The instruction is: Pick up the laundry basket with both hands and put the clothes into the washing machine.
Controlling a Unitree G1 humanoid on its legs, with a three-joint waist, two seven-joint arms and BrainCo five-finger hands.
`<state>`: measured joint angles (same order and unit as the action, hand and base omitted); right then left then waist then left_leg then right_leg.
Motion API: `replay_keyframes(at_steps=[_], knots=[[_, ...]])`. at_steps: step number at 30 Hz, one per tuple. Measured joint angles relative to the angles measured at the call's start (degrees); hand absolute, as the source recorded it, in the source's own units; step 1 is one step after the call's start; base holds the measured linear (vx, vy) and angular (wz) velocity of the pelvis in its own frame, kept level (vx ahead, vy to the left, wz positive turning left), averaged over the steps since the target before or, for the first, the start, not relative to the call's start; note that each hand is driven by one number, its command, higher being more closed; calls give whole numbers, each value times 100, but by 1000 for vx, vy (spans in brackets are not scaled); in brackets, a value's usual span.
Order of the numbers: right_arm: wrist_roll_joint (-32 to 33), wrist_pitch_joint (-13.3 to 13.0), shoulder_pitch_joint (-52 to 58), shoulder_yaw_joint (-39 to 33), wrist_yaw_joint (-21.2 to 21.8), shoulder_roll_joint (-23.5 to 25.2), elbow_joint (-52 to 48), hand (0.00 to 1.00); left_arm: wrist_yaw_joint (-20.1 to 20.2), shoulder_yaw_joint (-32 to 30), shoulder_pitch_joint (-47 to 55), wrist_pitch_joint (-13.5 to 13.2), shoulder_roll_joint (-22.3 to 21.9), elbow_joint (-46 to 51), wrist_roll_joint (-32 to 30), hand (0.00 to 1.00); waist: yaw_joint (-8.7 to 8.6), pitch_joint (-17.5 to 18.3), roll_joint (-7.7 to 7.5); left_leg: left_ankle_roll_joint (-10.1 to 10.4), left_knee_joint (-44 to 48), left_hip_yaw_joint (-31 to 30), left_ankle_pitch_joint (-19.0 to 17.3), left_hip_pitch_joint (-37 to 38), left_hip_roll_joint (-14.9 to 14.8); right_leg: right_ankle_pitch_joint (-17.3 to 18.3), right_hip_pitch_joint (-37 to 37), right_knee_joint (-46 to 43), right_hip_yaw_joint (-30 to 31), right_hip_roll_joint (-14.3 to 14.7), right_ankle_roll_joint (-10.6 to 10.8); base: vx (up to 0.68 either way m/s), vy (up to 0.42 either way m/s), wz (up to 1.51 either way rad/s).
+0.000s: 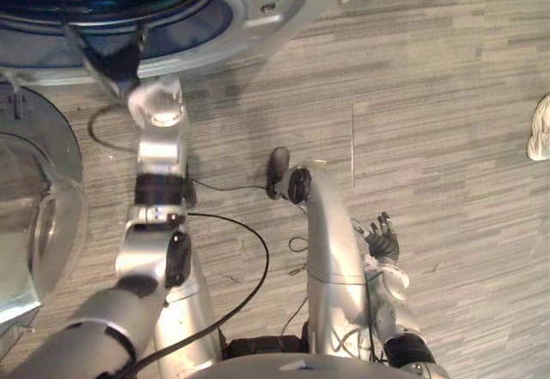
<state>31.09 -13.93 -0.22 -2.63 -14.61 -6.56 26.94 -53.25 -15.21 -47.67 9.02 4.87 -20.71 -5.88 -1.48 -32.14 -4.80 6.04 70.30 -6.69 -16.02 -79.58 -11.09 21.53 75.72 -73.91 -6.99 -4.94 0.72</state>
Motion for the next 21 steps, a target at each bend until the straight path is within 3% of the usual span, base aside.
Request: replay_keyframes(at_steps=[6, 12, 18, 19, 21], knots=[[-7, 18, -39, 3, -248, -64, 230, 0, -285, -247, 1326, -170, -391, 457, 124, 0, 150, 2, 3, 82, -546, 0, 250, 453, 69, -16, -396, 306, -125, -76, -84, -23, -25, 16], [-6, 10, -38, -86, -310, -92, 587, 0, -2, 73, 2562, -351, -762, 342, -7, 0, 249, 17, 8, 124, -1602, 77, 582, 1677, 214, -78, -1517, 1013, -259, -195, -143, 23, -41, 27], [-240, 174, -28, 3, -250, -51, 1304, 0, 1137, 394, 3676, -749, -786, -702, -36, 0, 430, 123, 31, 128, -3321, 412, 1053, 3814, 321, -327, -3355, 2254, -295, -284, -133, 88, -45, 14], [-303, 252, 1, 20, -188, -24, 1451, 0, 1374, 417, 3854, -813, -792, -942, 80, 0, 434, 242, 35, 127, -3643, 459, 1158, 4159, 352, -384, -3654, 2486, -302, -293, -104, 94, -2, 10], [-502, 425, 262, 15, -28, 89, 1678, 0, 1989, 429, 4320, -865, -843, -1484, 388, 0, 451, 814, 50, 112, -4477, 550, 1408, 4914, 421, -514, -4303, 3088, -345, -317, -28, 170, 14, 13]])
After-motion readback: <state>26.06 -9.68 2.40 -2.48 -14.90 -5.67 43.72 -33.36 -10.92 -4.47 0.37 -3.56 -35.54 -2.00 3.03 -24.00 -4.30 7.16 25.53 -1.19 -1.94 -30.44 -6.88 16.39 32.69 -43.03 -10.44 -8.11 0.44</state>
